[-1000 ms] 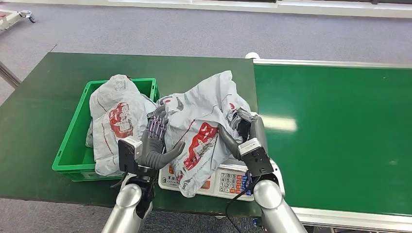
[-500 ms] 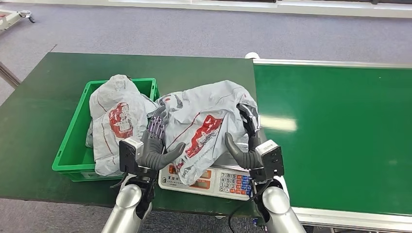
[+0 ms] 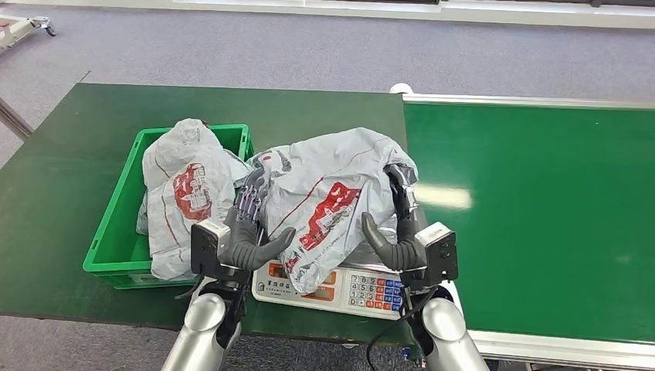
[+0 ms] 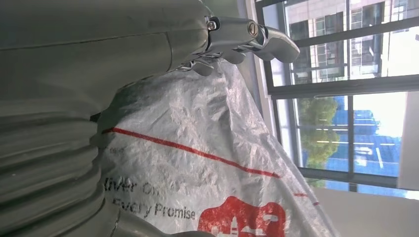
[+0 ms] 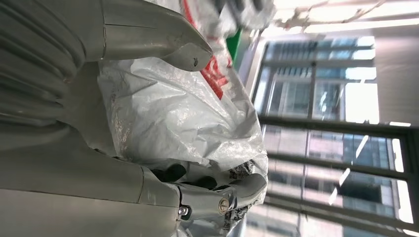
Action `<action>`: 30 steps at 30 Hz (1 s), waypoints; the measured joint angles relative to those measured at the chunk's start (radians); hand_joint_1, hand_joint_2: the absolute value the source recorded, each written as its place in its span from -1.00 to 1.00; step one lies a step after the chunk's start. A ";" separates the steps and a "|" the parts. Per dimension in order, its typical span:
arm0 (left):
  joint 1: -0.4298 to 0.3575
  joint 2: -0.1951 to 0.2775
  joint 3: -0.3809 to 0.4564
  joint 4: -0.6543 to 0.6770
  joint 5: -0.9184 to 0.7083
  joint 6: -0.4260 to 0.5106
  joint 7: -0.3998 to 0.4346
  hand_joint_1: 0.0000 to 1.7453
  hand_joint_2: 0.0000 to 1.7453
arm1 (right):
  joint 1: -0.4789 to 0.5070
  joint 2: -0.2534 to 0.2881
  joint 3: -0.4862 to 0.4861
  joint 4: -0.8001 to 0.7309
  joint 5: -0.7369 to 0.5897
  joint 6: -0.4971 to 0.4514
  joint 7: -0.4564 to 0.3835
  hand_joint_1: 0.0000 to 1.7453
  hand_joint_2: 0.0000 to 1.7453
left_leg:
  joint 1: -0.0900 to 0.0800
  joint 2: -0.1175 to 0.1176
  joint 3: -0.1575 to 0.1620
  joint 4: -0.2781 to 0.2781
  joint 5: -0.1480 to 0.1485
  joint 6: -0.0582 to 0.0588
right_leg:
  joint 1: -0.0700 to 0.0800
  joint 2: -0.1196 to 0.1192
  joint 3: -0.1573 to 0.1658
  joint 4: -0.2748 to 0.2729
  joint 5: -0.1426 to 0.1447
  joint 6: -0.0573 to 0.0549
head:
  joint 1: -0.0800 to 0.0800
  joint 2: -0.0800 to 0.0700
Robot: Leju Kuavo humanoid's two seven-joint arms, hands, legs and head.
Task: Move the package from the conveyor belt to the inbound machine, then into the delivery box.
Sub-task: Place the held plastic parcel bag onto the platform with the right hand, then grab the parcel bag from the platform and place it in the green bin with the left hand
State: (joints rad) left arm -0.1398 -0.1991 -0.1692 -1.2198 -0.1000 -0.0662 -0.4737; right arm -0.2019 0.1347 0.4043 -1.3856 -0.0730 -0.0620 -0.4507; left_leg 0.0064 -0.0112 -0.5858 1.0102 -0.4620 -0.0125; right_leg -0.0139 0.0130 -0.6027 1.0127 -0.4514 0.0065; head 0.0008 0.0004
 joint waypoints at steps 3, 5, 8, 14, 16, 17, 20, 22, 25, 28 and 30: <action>-0.012 0.008 -0.004 0.009 -0.131 0.042 0.016 -1.00 1.00 | 0.018 -0.005 -0.063 0.014 -0.165 0.152 -0.015 -1.00 1.00 | 0.000 0.000 0.000 0.000 0.000 0.000 | 0.000 0.000 0.000 0.000 0.000 0.000 | 0.000 0.000; -0.034 0.013 -0.010 0.031 -0.216 0.062 0.017 -1.00 1.00 | 0.024 -0.008 -0.123 0.042 -0.209 0.230 -0.027 -1.00 1.00 | 0.000 -0.001 0.000 0.000 0.000 0.000 | 0.000 -0.001 0.000 0.000 0.000 0.000 | 0.000 0.000; -0.078 0.017 -0.024 0.085 -0.293 0.068 0.002 -1.00 1.00 | 0.022 -0.009 -0.206 0.102 -0.171 0.268 -0.042 -1.00 1.00 | 0.000 -0.001 0.000 0.000 0.000 0.000 | 0.000 -0.001 0.000 0.000 0.001 0.000 | 0.000 0.000; -0.262 0.012 -0.176 0.338 -0.648 0.006 -0.025 -1.00 1.00 | -0.009 -0.007 -0.292 0.198 -0.115 0.351 -0.056 -1.00 1.00 | -0.001 -0.004 -0.001 0.001 0.003 0.001 | -0.001 -0.005 0.000 0.000 0.002 0.000 | 0.000 0.000; -0.330 0.001 -0.264 0.451 -0.740 -0.007 -0.038 -1.00 1.00 | -0.016 -0.002 -0.303 0.210 -0.118 0.368 -0.051 -1.00 1.00 | -0.001 -0.004 -0.001 0.001 0.003 0.001 | -0.001 -0.005 0.000 0.000 0.003 0.000 | 0.000 0.000; -0.359 -0.005 -0.299 0.504 -0.761 -0.023 -0.046 -1.00 1.00 | -0.017 0.000 -0.306 0.213 -0.121 0.373 -0.048 -1.00 1.00 | -0.001 -0.003 -0.001 0.001 0.003 0.001 | -0.001 -0.004 -0.001 0.000 0.003 0.000 | 0.000 0.000; -0.444 -0.012 -0.378 0.636 -0.782 -0.109 -0.074 -0.93 1.00 | -0.015 0.001 -0.310 0.220 -0.133 0.381 -0.045 -1.00 1.00 | -0.001 -0.001 -0.001 0.001 0.003 0.001 | -0.001 -0.002 -0.001 0.000 0.004 0.000 | 0.000 0.000; -0.491 -0.012 -0.417 0.696 -0.786 -0.186 -0.093 -0.10 1.00 | -0.014 0.001 -0.310 0.221 -0.144 0.387 -0.045 -1.00 1.00 | -0.001 -0.002 -0.001 0.001 0.003 0.001 | -0.001 -0.003 -0.001 0.000 0.004 0.000 | 0.000 0.000; -0.547 -0.011 -0.462 0.760 -0.790 -0.281 -0.111 0.97 1.00 | -0.015 0.001 -0.310 0.221 -0.157 0.392 -0.045 -1.00 1.00 | -0.001 -0.003 -0.001 0.001 0.003 0.001 | 0.000 -0.004 0.001 0.000 0.004 0.000 | 0.000 0.000; -0.597 -0.012 -0.496 0.805 -0.778 -0.386 -0.109 1.00 1.00 | -0.021 0.001 -0.310 0.225 -0.177 0.400 -0.041 -1.00 1.00 | -0.001 -0.004 -0.001 0.001 0.004 0.001 | 0.000 -0.004 0.002 0.000 0.003 0.000 | 0.000 0.000; -0.630 -0.015 -0.513 0.827 -0.768 -0.461 -0.100 1.00 1.00 | -0.030 0.001 -0.310 0.230 -0.190 0.405 -0.039 -1.00 1.00 | -0.001 -0.005 0.000 0.001 0.004 0.001 | 0.000 -0.005 0.004 0.000 0.003 0.000 | 0.000 0.000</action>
State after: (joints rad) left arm -0.7697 -0.2139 -0.6824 -0.3927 -0.8680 -0.5275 -0.5733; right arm -0.2319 0.1358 0.0942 -1.1558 -0.2630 0.3429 -0.4893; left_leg 0.0057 -0.0160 -0.5853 1.0111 -0.4583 -0.0113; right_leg -0.0142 0.0076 -0.5989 1.0127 -0.4480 0.0063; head 0.0010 0.0004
